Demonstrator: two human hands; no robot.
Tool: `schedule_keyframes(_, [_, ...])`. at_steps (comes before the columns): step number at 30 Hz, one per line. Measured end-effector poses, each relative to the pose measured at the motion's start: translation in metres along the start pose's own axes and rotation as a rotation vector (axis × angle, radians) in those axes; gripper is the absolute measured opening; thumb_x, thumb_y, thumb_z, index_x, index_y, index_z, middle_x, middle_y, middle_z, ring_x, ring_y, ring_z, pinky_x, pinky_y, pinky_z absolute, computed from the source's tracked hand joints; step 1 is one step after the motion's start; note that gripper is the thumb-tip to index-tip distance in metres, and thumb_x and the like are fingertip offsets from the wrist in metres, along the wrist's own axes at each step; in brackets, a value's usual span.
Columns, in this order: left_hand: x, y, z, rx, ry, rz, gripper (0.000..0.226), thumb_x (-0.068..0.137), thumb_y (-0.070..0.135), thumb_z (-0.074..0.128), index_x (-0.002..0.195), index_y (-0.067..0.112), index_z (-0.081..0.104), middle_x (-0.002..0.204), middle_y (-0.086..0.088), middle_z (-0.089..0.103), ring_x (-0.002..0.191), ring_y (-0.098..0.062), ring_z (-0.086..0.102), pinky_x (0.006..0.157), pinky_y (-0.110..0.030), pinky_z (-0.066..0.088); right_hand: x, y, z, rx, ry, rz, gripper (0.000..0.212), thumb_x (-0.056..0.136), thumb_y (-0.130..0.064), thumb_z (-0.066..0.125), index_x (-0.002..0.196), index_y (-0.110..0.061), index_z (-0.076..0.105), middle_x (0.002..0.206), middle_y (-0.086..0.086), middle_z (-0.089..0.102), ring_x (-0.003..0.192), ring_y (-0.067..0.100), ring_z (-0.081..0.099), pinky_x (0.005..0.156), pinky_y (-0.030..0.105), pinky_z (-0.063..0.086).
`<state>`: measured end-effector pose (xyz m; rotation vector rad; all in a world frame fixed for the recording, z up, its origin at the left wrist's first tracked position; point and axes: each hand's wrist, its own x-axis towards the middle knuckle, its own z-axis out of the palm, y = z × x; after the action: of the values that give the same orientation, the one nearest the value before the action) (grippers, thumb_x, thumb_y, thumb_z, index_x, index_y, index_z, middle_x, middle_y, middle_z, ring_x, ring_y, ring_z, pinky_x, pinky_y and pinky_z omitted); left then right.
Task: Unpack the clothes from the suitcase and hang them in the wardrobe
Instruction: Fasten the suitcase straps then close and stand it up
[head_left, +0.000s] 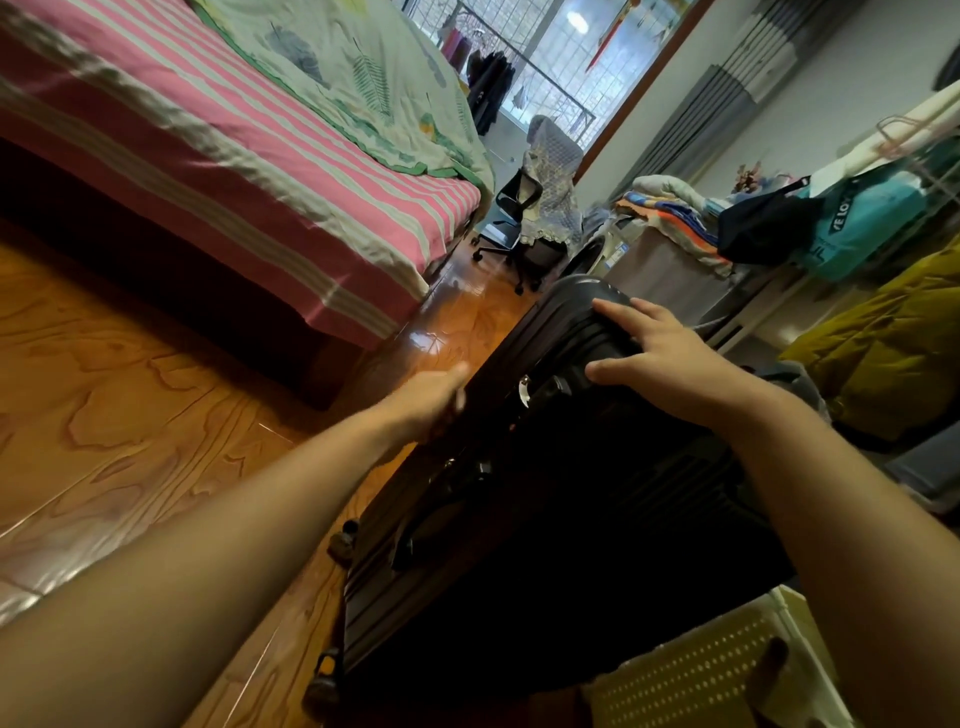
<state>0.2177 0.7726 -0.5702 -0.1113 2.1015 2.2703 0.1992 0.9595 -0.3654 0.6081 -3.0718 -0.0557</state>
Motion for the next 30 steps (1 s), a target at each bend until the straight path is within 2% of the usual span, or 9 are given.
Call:
schedule_keyframes(2, [0.003,-0.044,-0.004,0.095,0.042,-0.122,0.017,0.103,0.017,0.043,0.112,0.017,0.058,0.11,-0.009,0.058,0.088,-0.021,0.056,0.07,-0.033,0.046,0.001,-0.002,0.001,0.007,0.017,0.008,0.095,0.061,-0.066,0.06,0.149,-0.055,0.026,0.165,-0.002,0.013,0.15,0.034,0.016,0.121,0.049,0.021])
schedule_keyframes(4, [0.004,-0.081,0.005,0.145,-0.089,-0.198,0.045,0.1,0.004,0.047,0.142,0.02,0.048,0.137,-0.007,0.05,0.113,-0.023,0.057,0.084,-0.032,0.051,0.0,-0.002,0.002,0.014,0.017,0.004,0.095,0.062,-0.065,0.06,0.149,-0.055,0.026,0.165,-0.001,0.013,0.15,0.034,0.017,0.121,0.049,0.021])
schedule_keyframes(7, [0.007,-0.103,0.02,0.227,-0.02,-0.089,0.036,0.101,0.016,0.056,0.137,0.019,0.056,0.138,-0.003,0.055,0.123,-0.018,0.054,0.101,-0.032,0.046,-0.001,-0.001,0.001,0.011,0.018,-0.001,0.089,0.069,-0.06,0.065,0.149,-0.055,0.026,0.165,-0.002,0.013,0.15,0.035,0.016,0.12,0.05,0.022])
schedule_keyframes(12, [0.008,-0.097,0.025,0.319,0.109,0.024,0.005,0.095,0.022,0.066,0.092,0.022,0.063,0.101,0.004,0.061,0.102,-0.014,0.058,0.09,-0.032,0.048,-0.003,-0.002,0.001,-0.004,0.024,0.005,0.086,0.074,-0.057,0.069,0.15,-0.054,0.027,0.165,-0.002,0.013,0.149,0.036,0.018,0.12,0.049,0.024])
schedule_keyframes(18, [-0.003,-0.071,0.005,0.275,-0.227,-0.137,0.022,0.105,0.028,0.05,0.111,0.016,0.067,0.102,-0.002,0.062,0.084,-0.013,0.057,0.073,-0.027,0.046,-0.003,-0.005,0.0,0.005,0.023,0.009,0.085,0.075,-0.056,0.069,0.15,-0.053,0.027,0.165,-0.001,0.013,0.149,0.034,0.016,0.119,0.048,0.023])
schedule_keyframes(20, [-0.003,-0.059,0.004,0.308,-0.183,-0.119,0.021,0.104,0.023,0.051,0.107,0.012,0.068,0.096,-0.001,0.062,0.082,-0.011,0.057,0.073,-0.026,0.045,-0.005,-0.006,0.0,-0.003,0.027,0.013,0.082,0.081,-0.051,0.07,0.15,-0.053,0.027,0.165,-0.002,0.013,0.149,0.034,0.016,0.118,0.047,0.022])
schedule_keyframes(23, [0.002,-0.043,0.002,0.113,-0.135,-0.212,0.022,0.102,0.015,0.046,0.104,0.008,0.067,0.087,-0.006,0.063,0.075,-0.016,0.058,0.069,-0.028,0.047,-0.004,-0.007,-0.001,0.0,0.032,0.014,0.081,0.082,-0.05,0.07,0.15,-0.053,0.027,0.165,-0.002,0.013,0.149,0.035,0.017,0.119,0.048,0.023])
schedule_keyframes(26, [0.004,-0.032,-0.001,-0.028,-0.119,-0.288,0.019,0.1,0.009,0.044,0.099,0.005,0.063,0.075,-0.007,0.062,0.054,-0.012,0.058,0.052,-0.024,0.047,-0.001,-0.009,0.0,0.008,0.033,0.002,0.082,0.08,-0.051,0.071,0.149,-0.054,0.028,0.165,-0.002,0.014,0.149,0.034,0.018,0.12,0.048,0.024])
schedule_keyframes(30, [0.006,-0.027,0.006,0.155,-0.131,-0.209,0.024,0.1,0.005,0.044,0.094,0.004,0.067,0.072,-0.005,0.059,0.05,-0.011,0.053,0.045,-0.021,0.041,0.002,-0.013,0.0,0.006,0.046,-0.013,0.082,0.08,-0.051,0.07,0.15,-0.053,0.028,0.165,-0.002,0.013,0.149,0.035,0.018,0.12,0.047,0.024])
